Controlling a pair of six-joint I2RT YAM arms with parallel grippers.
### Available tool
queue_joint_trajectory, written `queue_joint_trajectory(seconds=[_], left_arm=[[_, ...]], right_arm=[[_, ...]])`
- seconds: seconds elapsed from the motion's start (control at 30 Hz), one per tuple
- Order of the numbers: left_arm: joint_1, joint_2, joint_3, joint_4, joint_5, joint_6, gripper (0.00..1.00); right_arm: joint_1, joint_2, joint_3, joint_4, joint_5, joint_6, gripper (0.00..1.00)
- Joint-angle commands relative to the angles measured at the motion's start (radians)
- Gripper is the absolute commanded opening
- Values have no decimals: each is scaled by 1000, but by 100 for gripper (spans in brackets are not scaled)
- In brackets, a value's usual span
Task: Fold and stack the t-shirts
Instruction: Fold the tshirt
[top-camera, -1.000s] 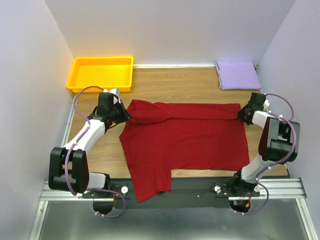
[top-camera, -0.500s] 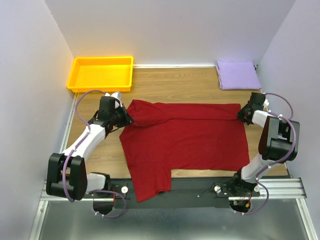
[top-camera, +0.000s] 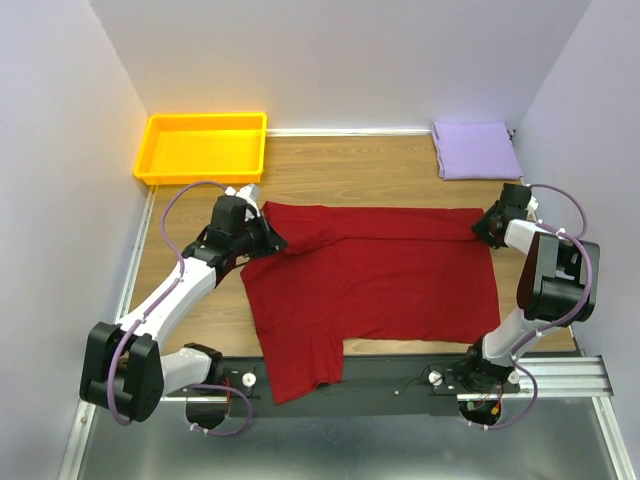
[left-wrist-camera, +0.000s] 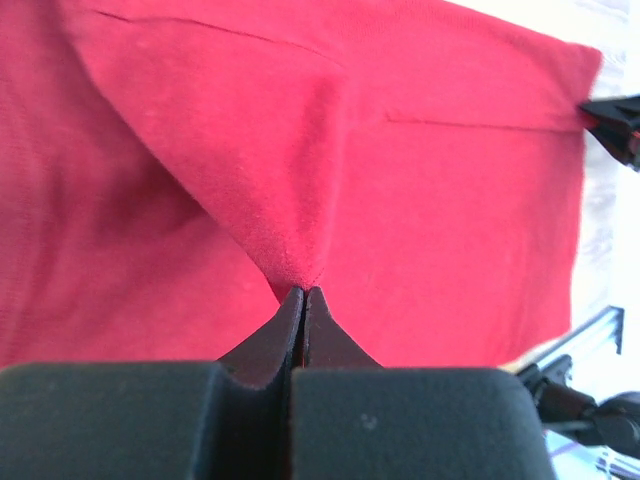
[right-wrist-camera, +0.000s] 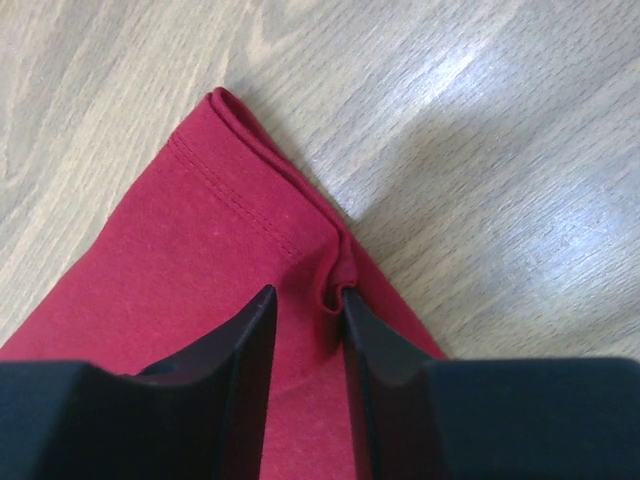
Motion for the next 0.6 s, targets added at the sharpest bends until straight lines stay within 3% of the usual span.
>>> queue_joint_trajectory(seconds=[0.0,0.37,0.57], left_arm=[[-43,-31,-9,4,-22,-53,0],[-66,-68,-47,4,-75,-96,0],[-66,-42,-60,30,-103,-96,0]], right_arm=[[-10,17,9,-55,24,-22,41],[-10,9,6,-59,22,-23,72],[-8,-28,20,-90,58,-40,79]])
